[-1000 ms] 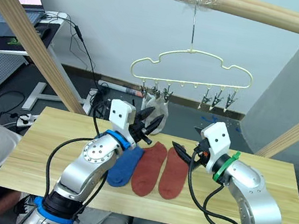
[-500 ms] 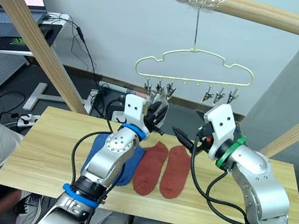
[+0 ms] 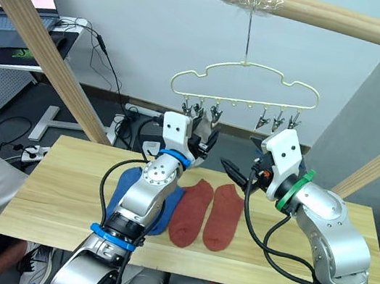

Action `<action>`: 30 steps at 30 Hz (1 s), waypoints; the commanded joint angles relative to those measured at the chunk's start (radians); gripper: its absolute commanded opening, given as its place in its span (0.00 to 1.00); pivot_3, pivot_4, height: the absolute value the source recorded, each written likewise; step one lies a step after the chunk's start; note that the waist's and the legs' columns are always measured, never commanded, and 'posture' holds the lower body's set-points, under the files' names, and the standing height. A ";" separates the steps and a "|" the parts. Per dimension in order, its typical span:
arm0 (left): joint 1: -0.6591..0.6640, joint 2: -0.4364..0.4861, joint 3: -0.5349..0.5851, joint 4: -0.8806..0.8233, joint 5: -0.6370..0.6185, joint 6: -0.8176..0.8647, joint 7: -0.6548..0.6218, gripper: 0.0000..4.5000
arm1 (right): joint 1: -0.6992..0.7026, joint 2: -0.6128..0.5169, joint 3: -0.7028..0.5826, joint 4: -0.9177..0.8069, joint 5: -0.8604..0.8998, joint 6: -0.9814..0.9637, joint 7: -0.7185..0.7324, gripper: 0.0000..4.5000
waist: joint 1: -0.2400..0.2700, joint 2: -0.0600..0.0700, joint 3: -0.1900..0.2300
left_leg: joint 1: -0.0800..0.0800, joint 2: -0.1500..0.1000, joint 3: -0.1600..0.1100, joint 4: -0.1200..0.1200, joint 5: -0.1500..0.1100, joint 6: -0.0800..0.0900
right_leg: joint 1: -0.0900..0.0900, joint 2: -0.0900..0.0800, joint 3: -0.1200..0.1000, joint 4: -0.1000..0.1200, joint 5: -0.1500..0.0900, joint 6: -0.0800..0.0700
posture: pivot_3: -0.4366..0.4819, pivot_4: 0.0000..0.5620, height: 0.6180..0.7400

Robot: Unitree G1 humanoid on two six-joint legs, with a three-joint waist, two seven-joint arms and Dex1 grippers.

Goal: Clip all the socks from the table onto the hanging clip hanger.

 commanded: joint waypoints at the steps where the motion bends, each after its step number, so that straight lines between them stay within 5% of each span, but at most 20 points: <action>1: -0.032 -0.020 -0.006 0.005 0.012 -0.039 0.005 0.60 | -0.008 -0.009 -0.020 -0.025 0.006 -0.013 -0.010 1.00 | 0.000 0.000 0.000 | 0.000 0.000 0.000 0.000 0.000 0.000 | 0.000 0.000 0.000 0.000 0.000 0.000 | 0.66 0.30 1.00; 30: -0.129 -0.058 0.021 0.107 0.035 -0.123 0.067 0.60 | -0.056 -0.007 -0.018 -0.026 0.031 0.030 -0.039 1.00 | -0.029 0.000 0.000 | 0.005 -0.001 0.000 0.001 0.002 0.003 | 0.000 0.000 0.001 0.012 0.000 0.000 | 0.65 0.33 1.00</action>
